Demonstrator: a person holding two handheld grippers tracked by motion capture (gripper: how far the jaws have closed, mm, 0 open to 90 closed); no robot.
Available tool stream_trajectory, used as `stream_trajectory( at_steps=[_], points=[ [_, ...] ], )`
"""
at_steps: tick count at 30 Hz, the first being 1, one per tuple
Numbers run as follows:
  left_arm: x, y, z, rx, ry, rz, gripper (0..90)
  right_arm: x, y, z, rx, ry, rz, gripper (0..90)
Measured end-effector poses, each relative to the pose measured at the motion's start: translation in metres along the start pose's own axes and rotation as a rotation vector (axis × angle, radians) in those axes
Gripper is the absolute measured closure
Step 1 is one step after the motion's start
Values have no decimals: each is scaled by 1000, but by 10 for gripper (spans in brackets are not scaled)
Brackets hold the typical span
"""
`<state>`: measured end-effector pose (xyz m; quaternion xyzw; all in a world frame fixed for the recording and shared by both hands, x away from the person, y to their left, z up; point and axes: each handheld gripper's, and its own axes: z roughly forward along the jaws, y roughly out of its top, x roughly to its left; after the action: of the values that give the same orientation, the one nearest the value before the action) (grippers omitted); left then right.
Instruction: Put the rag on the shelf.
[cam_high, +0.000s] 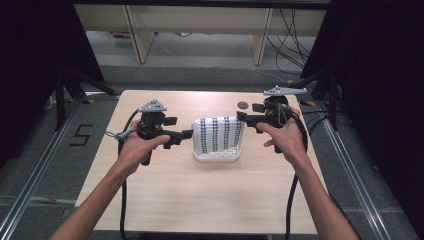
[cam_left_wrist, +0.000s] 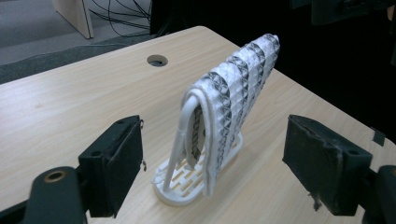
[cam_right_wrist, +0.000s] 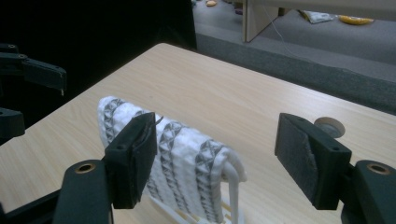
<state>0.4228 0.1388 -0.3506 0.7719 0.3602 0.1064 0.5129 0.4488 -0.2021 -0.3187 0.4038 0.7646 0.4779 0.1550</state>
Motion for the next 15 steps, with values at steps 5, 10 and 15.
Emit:
stream_trajectory(
  at_steps=[5, 10, 15],
  points=[
    [-3, -5, -7, -3, 8, -1, 189, 2, -7, -3, 7, 4, 3, 302],
    [-3, -11, -12, -18, 11, -7, 182, 2, -16, -3, 10, 5, 18, 302],
    [-4, -19, -13, -12, 1, -6, 183, 3, -22, -5, 16, 8, 15, 302]
  ],
)
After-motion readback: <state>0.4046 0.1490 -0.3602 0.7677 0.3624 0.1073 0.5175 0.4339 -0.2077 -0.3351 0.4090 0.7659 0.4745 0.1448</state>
